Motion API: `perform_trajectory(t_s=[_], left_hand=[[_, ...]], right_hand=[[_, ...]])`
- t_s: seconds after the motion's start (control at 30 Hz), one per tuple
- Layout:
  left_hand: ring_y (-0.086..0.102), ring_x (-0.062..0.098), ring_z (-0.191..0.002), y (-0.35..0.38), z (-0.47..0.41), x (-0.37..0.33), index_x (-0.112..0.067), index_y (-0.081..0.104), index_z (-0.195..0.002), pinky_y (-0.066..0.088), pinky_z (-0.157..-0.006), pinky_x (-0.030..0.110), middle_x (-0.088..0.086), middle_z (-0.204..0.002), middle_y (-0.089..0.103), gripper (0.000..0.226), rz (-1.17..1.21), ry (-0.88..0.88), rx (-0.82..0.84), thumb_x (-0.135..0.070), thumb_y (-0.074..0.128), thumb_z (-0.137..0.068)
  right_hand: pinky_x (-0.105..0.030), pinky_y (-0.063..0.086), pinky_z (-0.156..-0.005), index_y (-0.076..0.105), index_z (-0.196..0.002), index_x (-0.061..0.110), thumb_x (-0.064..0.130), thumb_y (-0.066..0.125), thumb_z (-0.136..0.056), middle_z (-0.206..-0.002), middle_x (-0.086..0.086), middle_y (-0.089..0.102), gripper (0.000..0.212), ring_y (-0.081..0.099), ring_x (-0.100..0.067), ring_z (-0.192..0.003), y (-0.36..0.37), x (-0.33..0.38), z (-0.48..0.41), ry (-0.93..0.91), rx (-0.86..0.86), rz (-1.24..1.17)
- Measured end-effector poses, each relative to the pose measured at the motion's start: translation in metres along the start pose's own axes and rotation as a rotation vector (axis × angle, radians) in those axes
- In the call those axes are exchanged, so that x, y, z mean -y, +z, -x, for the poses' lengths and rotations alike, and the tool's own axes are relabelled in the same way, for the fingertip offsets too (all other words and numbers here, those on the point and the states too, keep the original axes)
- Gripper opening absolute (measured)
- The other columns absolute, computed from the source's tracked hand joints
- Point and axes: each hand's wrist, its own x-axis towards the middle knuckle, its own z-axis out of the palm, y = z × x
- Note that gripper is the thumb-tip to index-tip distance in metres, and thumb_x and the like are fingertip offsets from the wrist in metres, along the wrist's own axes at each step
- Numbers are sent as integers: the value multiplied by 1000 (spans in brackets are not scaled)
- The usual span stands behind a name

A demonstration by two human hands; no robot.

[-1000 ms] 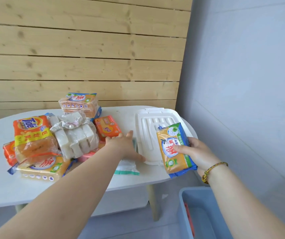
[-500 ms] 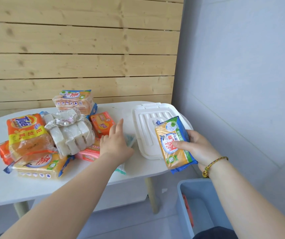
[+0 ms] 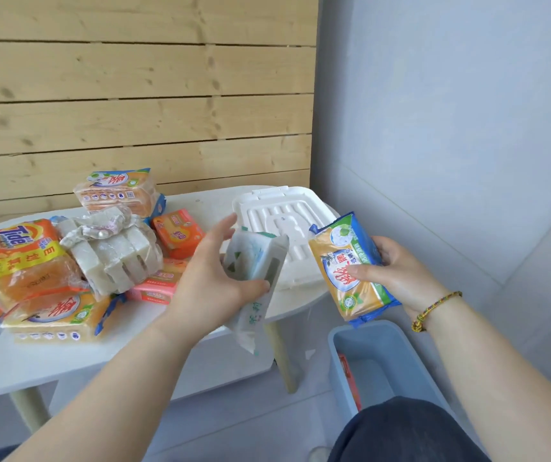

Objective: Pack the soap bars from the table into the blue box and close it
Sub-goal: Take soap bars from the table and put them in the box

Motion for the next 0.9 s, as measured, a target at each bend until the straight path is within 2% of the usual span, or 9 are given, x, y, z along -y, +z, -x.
perform_trajectory(t_s=[0.07, 0.13, 0.23, 0.37, 0.43, 0.53, 0.6, 0.7, 0.9], left_hand=[[50, -24, -77, 14, 9, -6, -40, 33, -127, 41, -60, -4, -33, -104, 42, 87, 30, 52, 85, -3, 76, -61], [52, -21, -83, 47, 15, -8, -40, 35, -125, 37, -65, -6, -29, -104, 47, 85, 24, 84, 208, -5, 76, -61], [50, -2, -89, 78, 21, -1, -40, 37, -125, 34, -72, -8, -23, -103, 46, 80, -22, 115, 314, -9, 75, -61], [34, -11, -105, 130, 19, 25, -30, 39, -128, 24, -80, -11, -19, -123, 36, 76, -96, 130, 486, -6, 72, -64], [32, -5, -117, 152, 17, 45, -27, 40, -129, 21, -90, -6, -14, -131, 34, 73, -174, 129, 555, -9, 71, -65], [29, 9, -131, 186, 11, 83, -25, 37, -132, 21, -105, 13, -6, -145, 31, 73, -324, 89, 638, -14, 69, -67], [29, 12, -133, 205, 7, 111, -24, 32, -135, 21, -108, 17, -4, -147, 29, 77, -399, 46, 677, -15, 68, -68], [26, 15, -133, 229, 3, 145, -26, 23, -139, 21, -104, 17, -7, -148, 26, 81, -467, -41, 735, -13, 64, -70], [31, 16, -127, 255, -12, 183, -26, 25, -137, 23, -98, 14, -8, -146, 28, 79, -505, -90, 740, -13, 65, -70]], right_hand=[[-19, 56, -52, 54, -88, 23, -3, 66, -75, -85, 5, 63, 31, 63, -13, -72, -9, -6, 7, 11, -46, 24], [-16, 55, -49, 53, -96, 18, -6, 66, -74, -84, 5, 62, 34, 62, -12, -71, -32, -20, 19, 33, -136, 26], [-27, 56, -59, 52, -103, 14, -5, 68, -72, -85, 3, 63, 40, 62, -14, -72, -54, -37, 31, 83, -220, 76], [-39, 54, -77, 53, -113, 4, -4, 69, -72, -101, -12, 64, 45, 64, -30, -87, -90, -79, 37, 224, -266, 148], [-29, 55, -66, 55, -108, 3, -6, 69, -71, -94, -10, 65, 40, 65, -25, -80, -99, -106, 36, 271, -280, 177], [-20, 48, -53, 56, -93, 11, -6, 69, -68, -85, -4, 62, 33, 59, -14, -69, -98, -152, 25, 333, -286, 246], [-19, 48, -58, 55, -89, 13, -5, 69, -67, -87, -5, 59, 31, 58, -16, -71, -89, -185, 14, 379, -288, 307], [-28, 46, -77, 52, -108, 6, 7, 68, -69, -103, -8, 54, 42, 56, -24, -89, -71, -236, -2, 463, -266, 440], [-35, 48, -81, 44, -120, 11, 22, 60, -81, -121, -9, 46, 44, 51, -27, -108, -38, -299, -31, 568, -321, 597]])
